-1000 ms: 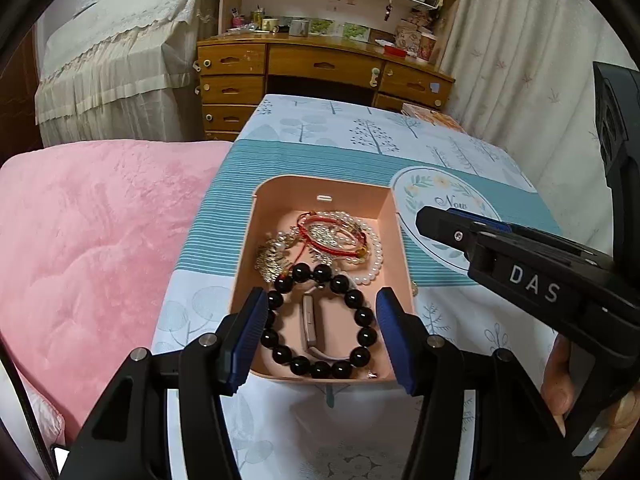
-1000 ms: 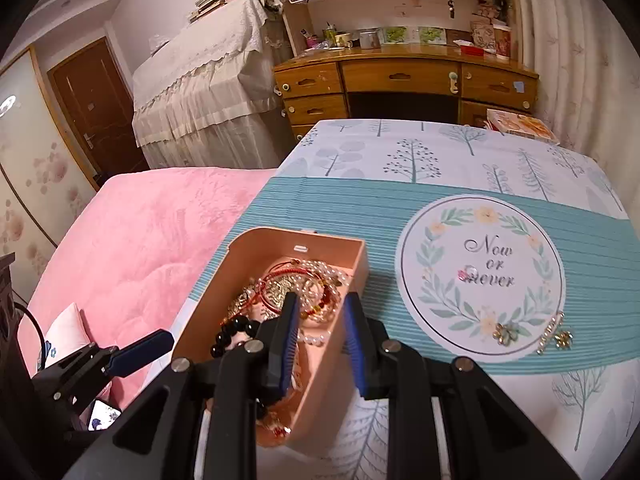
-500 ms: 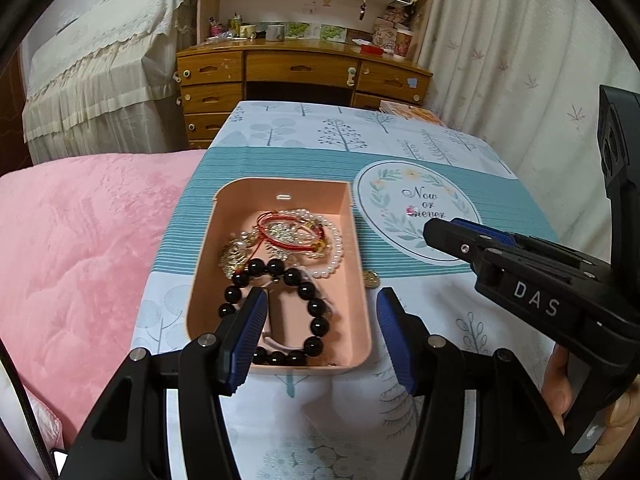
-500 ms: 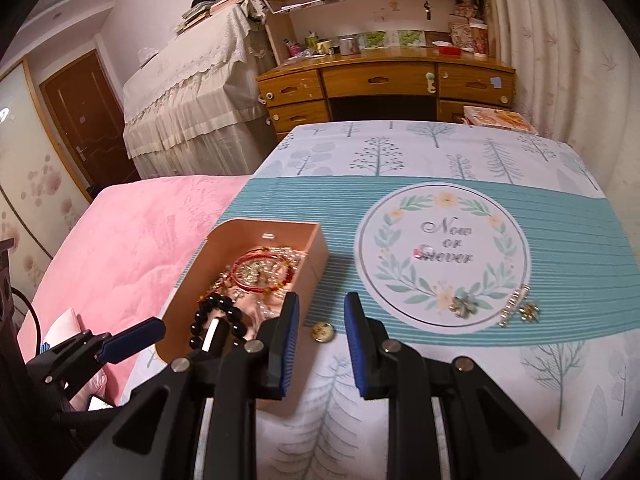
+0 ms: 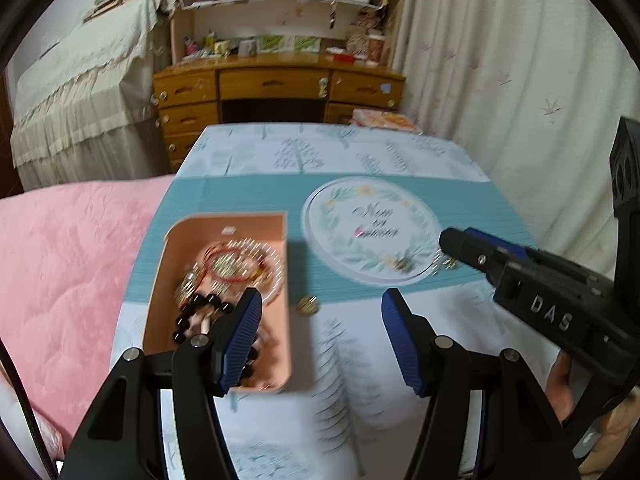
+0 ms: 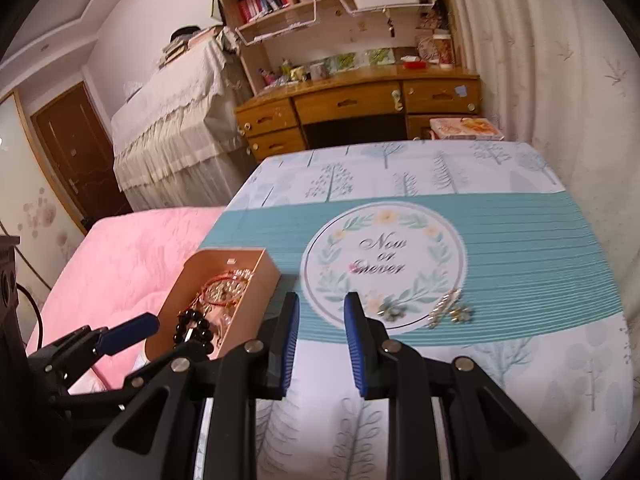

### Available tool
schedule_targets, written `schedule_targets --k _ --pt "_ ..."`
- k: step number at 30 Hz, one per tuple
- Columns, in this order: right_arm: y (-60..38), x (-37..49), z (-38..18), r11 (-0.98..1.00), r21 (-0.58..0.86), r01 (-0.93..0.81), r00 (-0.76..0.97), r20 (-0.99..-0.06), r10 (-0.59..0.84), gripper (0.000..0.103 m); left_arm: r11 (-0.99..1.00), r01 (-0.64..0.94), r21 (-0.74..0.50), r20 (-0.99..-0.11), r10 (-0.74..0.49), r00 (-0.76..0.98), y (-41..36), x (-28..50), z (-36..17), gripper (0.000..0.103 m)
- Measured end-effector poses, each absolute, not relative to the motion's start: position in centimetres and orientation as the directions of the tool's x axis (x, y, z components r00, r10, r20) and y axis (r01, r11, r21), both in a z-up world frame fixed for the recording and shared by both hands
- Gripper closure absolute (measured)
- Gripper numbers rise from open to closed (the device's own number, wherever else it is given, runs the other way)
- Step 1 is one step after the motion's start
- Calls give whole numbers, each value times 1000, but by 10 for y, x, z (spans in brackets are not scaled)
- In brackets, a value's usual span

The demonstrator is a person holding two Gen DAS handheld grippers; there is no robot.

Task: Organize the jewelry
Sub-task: 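Open both tools and move them back toward the card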

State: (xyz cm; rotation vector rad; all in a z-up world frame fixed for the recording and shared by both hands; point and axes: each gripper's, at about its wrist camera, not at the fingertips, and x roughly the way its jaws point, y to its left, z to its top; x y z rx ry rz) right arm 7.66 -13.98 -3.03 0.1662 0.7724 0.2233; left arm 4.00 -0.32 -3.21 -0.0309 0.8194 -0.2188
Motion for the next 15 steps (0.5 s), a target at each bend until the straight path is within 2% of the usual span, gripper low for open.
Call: schedule_targets --k 5,15 --pt "-163 76 -14 967 221 -129 723 -646 244 80 969 218 -116 -686 -236 688 -28 46 -9 32" --pt "-218 104 14 970 229 -81 710 -670 218 80 958 249 -140 -679 -276 680 -61 100 32 32"
